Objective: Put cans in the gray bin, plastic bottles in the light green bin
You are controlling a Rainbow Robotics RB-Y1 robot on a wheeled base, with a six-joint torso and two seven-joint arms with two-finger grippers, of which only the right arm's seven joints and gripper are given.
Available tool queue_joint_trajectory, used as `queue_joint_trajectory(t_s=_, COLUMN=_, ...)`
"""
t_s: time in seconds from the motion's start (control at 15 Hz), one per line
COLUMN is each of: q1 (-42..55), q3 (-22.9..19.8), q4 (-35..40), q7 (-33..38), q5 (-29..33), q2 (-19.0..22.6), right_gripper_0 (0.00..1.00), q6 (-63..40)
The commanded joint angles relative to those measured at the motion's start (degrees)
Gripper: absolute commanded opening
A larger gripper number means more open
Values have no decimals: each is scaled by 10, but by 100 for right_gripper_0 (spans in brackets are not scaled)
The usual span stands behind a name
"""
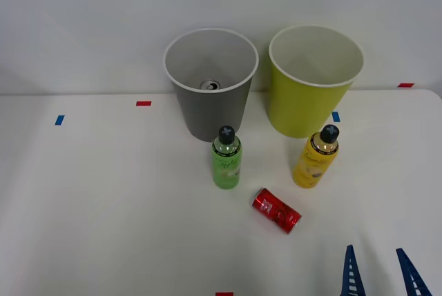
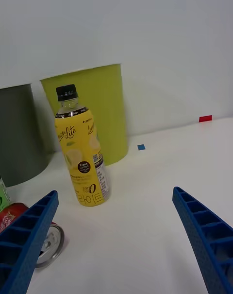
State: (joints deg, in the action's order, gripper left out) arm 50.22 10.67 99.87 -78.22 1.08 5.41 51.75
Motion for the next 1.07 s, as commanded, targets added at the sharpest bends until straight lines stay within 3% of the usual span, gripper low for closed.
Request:
queue_joint_trajectory(t_s=0.07, q1=-24, q3=18, q4=1, q7=-90, q5=-37, q2=16, right_gripper_0=100, q6=-1)
queue_joint_trajectory(t_s=1.07, q1=-177, q3=31, q4=1, q7=-72, q5=-104, q2=68, right_gripper_0=100, q6=-119)
